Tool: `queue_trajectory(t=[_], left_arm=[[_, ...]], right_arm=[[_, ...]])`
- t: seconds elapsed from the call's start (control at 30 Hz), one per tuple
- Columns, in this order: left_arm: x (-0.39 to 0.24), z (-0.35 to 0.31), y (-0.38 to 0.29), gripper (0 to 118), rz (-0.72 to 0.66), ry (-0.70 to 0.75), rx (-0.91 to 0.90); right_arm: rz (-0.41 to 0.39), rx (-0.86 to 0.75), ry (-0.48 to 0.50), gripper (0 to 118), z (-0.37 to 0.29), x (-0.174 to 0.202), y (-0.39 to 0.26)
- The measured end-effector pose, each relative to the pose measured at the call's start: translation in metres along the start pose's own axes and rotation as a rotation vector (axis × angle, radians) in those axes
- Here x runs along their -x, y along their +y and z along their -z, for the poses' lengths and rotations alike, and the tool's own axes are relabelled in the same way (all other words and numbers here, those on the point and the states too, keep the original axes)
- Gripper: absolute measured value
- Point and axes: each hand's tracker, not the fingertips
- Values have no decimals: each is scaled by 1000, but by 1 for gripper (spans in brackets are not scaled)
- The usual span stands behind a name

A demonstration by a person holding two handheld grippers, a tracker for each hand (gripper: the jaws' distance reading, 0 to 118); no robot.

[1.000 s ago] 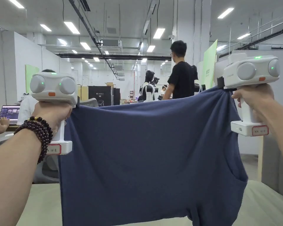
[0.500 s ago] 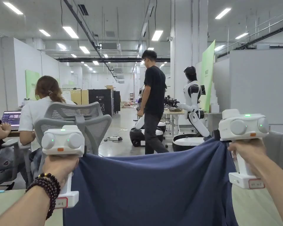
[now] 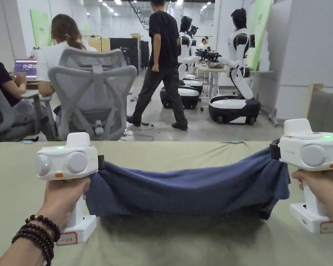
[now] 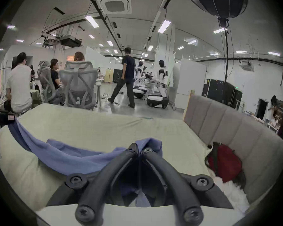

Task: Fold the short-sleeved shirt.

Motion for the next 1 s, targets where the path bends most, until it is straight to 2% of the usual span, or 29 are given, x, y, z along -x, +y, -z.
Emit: queue_trajectory(t=[0.03, 0.13, 0.17, 0.27, 0.37, 0.53, 0.77, 0.93, 0.97, 1.0], left_arm=[[6, -11, -17, 5, -11, -11, 18], [30, -43, -66, 5, -174, -70, 67], [35, -50, -81, 5, -162, -76, 82], [45, -68, -126, 5, -99, -34, 131], [52, -79, -157, 5, -96, -13, 168], [59, -90, -188, 5, -120, -21, 260], [50, -82, -209, 5, -39, 16, 333], [49, -74, -217, 5, -37, 32, 349], [50, -73, -217, 7, -46, 33, 352], [51, -74, -218, 16, -59, 38, 346]], right_arm=[[1, 6, 0, 2, -4, 3, -16], [3, 45, 15, 2, -36, 12, -62], [25, 65, 18, 2, -47, 14, -76], [9, 129, 42, 2, -75, 22, -117], [-26, 229, 48, 2, -93, 27, -154], [-26, 376, 31, 2, -99, 33, -205], [-27, 480, 14, 2, -87, 35, -238], [-8, 494, 11, 2, -88, 32, -240], [0, 494, 15, 4, -88, 29, -242], [8, 486, 19, 10, -90, 29, -242]])
